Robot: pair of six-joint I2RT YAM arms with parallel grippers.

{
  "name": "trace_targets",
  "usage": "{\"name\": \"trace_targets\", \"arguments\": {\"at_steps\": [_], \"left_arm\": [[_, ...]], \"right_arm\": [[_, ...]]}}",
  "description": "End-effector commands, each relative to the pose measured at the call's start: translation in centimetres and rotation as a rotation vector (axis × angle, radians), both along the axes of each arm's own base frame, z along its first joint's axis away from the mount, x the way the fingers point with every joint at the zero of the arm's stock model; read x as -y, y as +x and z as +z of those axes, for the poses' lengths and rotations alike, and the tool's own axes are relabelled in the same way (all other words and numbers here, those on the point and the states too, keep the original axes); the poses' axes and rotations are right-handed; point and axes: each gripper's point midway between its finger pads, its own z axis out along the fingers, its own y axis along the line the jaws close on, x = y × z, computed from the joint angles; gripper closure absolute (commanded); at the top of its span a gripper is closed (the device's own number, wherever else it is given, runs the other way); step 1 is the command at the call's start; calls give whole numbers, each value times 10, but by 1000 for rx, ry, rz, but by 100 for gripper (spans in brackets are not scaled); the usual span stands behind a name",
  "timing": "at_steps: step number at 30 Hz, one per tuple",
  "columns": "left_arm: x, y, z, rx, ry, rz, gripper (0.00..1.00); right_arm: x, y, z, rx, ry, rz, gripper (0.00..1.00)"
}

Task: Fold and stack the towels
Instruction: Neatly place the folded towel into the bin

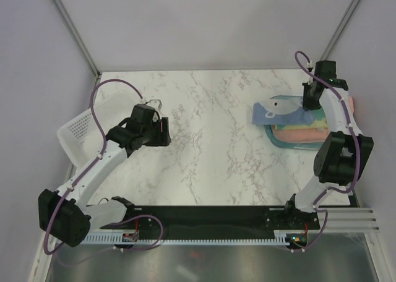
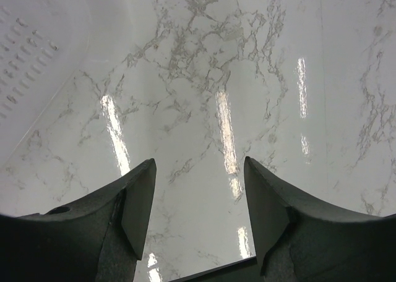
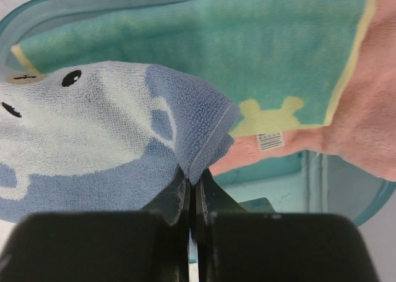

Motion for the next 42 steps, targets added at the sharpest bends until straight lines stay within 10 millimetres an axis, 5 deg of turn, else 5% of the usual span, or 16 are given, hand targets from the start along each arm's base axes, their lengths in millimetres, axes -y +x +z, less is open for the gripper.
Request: {"name": "trace_targets", "arguments": {"at_steps": [1,13,18,25,28,29,35,37,38,42], "left_arm": [[-3,9,0,31,37,-12,33],[-1,9,-7,4,43,-22,33],[-1,9,-6,8,42,-23,33],[-2,9,-7,7,46,-24,33],[-2,9,-6,9,45,-22,33],[-2,9,-6,8,43,-22,33],[4,9,11,44,-2,-35,33],[8,11,19,64,-21,-45,33],[14,11,27,77,-48,-69,33],[28,18,69,191,-132,-125,33]], "right_arm": [[27,8,26,58,-67,-5,100],[85,18,20,54,-112,-87,100],[100,22,4,9,-139,-114,100],[114,37,7,44,-132,-128,100],[121,42,7,50,-152,-158,77],[123,42,6,49,-151,-176,53],[119,41,54,169,-147,-253,29],[105,41,71,225,-121,-270,19],[97,37,87,259,-113,-268,2],[24,35,110,346,16,-191,2]]}}
